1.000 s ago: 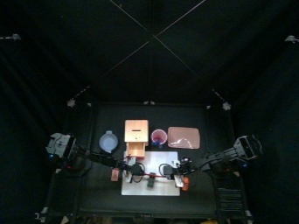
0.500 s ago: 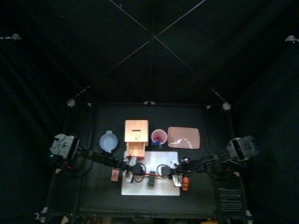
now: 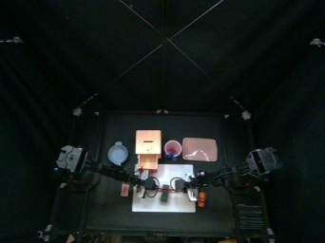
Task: Place sushi on board then cut the sushi with the knife then place the pieces on the plate
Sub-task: Cut the sushi into 4 pieces
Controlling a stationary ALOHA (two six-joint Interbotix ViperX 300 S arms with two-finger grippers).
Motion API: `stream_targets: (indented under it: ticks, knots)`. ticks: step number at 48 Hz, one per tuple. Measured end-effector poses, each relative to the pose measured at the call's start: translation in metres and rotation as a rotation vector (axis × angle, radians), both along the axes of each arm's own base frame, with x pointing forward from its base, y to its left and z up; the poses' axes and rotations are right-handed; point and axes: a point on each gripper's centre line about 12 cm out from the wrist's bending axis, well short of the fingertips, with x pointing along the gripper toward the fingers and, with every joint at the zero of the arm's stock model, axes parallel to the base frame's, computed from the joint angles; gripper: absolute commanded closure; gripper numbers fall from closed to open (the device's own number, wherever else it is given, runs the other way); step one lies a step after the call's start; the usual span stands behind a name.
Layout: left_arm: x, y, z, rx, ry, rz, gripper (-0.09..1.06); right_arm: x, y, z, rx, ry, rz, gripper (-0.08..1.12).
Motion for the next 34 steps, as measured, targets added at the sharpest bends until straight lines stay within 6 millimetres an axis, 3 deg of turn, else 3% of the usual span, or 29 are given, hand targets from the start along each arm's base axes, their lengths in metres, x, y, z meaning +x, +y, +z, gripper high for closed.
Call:
stream_targets:
  ticks: [11, 24, 34]
  knots:
    - [-0.001, 0.002, 0.013, -0.002, -0.028, 0.005, 0.58, 0.002, -0.002, 0.015, -0.009, 0.007, 0.007, 0.73]
    - [-0.008, -0.003, 0.045, -0.007, -0.114, -0.023, 0.58, 0.002, 0.002, 0.055, 0.021, -0.070, 0.010, 0.73]
    - [-0.010, -0.018, 0.045, -0.018, -0.117, -0.055, 0.58, -0.003, 0.024, 0.054, 0.086, -0.053, 0.019, 0.73]
